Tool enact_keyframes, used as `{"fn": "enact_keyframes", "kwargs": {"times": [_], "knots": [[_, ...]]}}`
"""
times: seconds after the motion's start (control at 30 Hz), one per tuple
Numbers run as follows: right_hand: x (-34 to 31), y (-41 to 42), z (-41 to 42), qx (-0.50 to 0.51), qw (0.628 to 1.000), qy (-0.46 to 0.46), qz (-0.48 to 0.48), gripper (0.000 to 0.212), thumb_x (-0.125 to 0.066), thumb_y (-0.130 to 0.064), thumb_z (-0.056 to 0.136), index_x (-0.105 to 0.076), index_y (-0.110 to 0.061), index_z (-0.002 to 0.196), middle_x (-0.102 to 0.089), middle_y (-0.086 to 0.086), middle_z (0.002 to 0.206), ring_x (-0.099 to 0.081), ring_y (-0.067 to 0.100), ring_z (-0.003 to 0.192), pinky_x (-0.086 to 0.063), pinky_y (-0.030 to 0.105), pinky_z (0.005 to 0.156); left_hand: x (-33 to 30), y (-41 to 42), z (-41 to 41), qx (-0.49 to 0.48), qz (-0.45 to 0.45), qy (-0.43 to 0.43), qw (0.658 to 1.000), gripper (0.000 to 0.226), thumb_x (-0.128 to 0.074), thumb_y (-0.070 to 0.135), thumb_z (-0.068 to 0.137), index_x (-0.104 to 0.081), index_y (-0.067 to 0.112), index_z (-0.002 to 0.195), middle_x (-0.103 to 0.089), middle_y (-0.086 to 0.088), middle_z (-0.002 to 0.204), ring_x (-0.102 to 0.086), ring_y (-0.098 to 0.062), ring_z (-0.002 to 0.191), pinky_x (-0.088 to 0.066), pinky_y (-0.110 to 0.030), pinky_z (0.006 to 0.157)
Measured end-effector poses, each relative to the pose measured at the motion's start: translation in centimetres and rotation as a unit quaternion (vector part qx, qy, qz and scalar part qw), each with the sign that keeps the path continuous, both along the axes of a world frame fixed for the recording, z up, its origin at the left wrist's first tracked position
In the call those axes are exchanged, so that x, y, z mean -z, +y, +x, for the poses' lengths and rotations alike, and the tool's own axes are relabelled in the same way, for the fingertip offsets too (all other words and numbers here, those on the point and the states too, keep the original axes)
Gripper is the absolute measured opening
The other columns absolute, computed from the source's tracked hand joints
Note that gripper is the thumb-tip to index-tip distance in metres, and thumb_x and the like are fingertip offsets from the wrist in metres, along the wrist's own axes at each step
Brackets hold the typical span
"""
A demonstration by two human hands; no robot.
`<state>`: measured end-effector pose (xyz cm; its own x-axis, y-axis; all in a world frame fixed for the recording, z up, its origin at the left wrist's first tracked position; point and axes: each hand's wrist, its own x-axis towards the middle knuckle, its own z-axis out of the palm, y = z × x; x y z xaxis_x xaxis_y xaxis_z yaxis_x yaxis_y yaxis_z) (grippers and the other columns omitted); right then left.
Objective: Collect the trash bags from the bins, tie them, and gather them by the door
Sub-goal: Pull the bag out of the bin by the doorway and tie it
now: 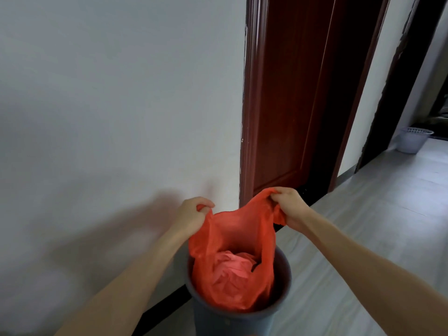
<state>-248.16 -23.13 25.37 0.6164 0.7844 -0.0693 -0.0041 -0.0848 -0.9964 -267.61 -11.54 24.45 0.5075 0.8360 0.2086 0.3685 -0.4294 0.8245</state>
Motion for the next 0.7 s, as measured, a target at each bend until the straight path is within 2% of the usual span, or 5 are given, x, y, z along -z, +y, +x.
{"fn": "enact_keyframes", "kwargs": {"times": [0.1, 0.2, 0.43, 0.6, 0.7], "knots": [[-0.4, -0.2, -0.3, 0.003, 1.000, 0.011, 0.007, 0.031, -0.032, 0.006, 0.092, -0.062, 0.000, 0.091, -0.053, 0.011, 0.062, -0.051, 0.012, 0.040, -0.041, 0.018, 0.040, -0.2, 0.1, -0.4, -0.011, -0.014, -0.024, 1.000, 0.021, -0.052, -0.003, 0.086, -0.068, 0.007, 0.095, -0.062, 0.004, 0.079, -0.058, -0.007, 0.074, -0.040, 0.000, 0.060], [-0.3, -0.5, -1.5, -0.042, 0.999, -0.026, 0.000, 0.033, -0.032, 0.011, 0.089, -0.059, -0.007, 0.083, -0.052, 0.010, 0.064, -0.049, 0.006, 0.034, -0.036, 0.015, 0.032, 0.1, -0.6, -0.2, 0.012, -0.009, -0.002, 1.000, 0.019, -0.055, 0.001, 0.086, -0.068, 0.013, 0.091, -0.064, 0.006, 0.085, -0.060, -0.009, 0.085, -0.043, -0.008, 0.075], [3.4, -0.6, -4.0, -0.155, 0.984, -0.061, -0.066, 0.046, -0.060, 0.005, 0.079, -0.055, -0.015, 0.120, -0.063, 0.007, 0.101, -0.059, 0.020, 0.088, -0.051, 0.039, 0.084, -1.1, -1.2, 0.3, 0.029, -0.140, -0.001, 0.990, 0.017, -0.047, -0.010, 0.086, -0.053, 0.004, 0.092, -0.054, -0.009, 0.055, -0.048, -0.008, 0.030, -0.039, -0.018, 0.038], [4.8, -0.5, -5.1, -0.190, 0.981, 0.020, -0.024, 0.074, -0.072, -0.012, 0.076, -0.036, -0.015, 0.141, -0.053, 0.006, 0.134, -0.054, 0.017, 0.117, -0.041, 0.036, 0.106, -2.1, 0.1, 0.0, 0.026, -0.055, 0.063, 0.996, 0.023, -0.058, 0.002, 0.082, -0.055, 0.023, 0.072, -0.065, -0.006, 0.071, -0.052, -0.006, 0.045, -0.042, -0.019, 0.047], [5.2, 0.2, -6.8, -0.267, 0.952, -0.097, -0.115, 0.095, -0.071, -0.027, 0.079, -0.007, -0.014, 0.147, -0.037, 0.001, 0.143, -0.041, 0.012, 0.128, -0.036, 0.026, 0.106, -3.7, 0.4, 0.4, 0.033, -0.070, 0.019, 0.997, 0.013, -0.060, 0.001, 0.081, -0.062, 0.013, 0.078, -0.062, -0.003, 0.067, -0.051, 0.000, 0.040, -0.041, -0.015, 0.044]]}}
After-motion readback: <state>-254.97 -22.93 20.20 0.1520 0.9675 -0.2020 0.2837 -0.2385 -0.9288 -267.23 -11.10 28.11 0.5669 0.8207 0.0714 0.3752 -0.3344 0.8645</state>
